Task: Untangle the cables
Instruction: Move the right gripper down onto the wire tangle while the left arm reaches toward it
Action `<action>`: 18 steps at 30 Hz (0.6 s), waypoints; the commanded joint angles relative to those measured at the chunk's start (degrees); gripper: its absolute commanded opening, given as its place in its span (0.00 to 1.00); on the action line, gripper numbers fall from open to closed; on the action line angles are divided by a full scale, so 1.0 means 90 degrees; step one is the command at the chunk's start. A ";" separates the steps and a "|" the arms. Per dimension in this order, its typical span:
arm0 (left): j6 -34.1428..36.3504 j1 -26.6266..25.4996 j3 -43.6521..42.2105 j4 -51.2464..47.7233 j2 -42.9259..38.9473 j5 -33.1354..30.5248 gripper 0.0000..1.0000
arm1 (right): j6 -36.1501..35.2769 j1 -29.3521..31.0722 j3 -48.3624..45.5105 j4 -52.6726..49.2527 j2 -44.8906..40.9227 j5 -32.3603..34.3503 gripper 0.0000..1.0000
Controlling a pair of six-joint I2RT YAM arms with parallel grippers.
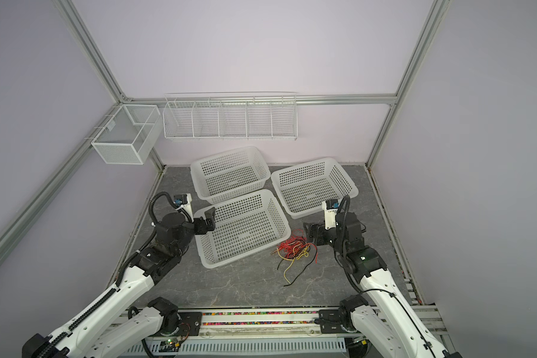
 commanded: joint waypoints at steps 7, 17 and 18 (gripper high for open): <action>0.0519 -0.2230 0.0340 -0.0318 0.0377 0.0228 0.99 | 0.0598 0.0204 0.0329 -0.1294 0.0260 0.0321 0.88; 0.0136 -0.2797 0.0125 0.0392 0.1281 0.0755 0.99 | 0.0840 0.0212 0.0210 -0.1778 0.0258 0.0704 0.88; 0.0186 -0.2846 0.0134 0.0414 0.1366 0.0788 0.99 | 0.0841 0.0208 0.0188 -0.1759 0.0235 0.0726 0.88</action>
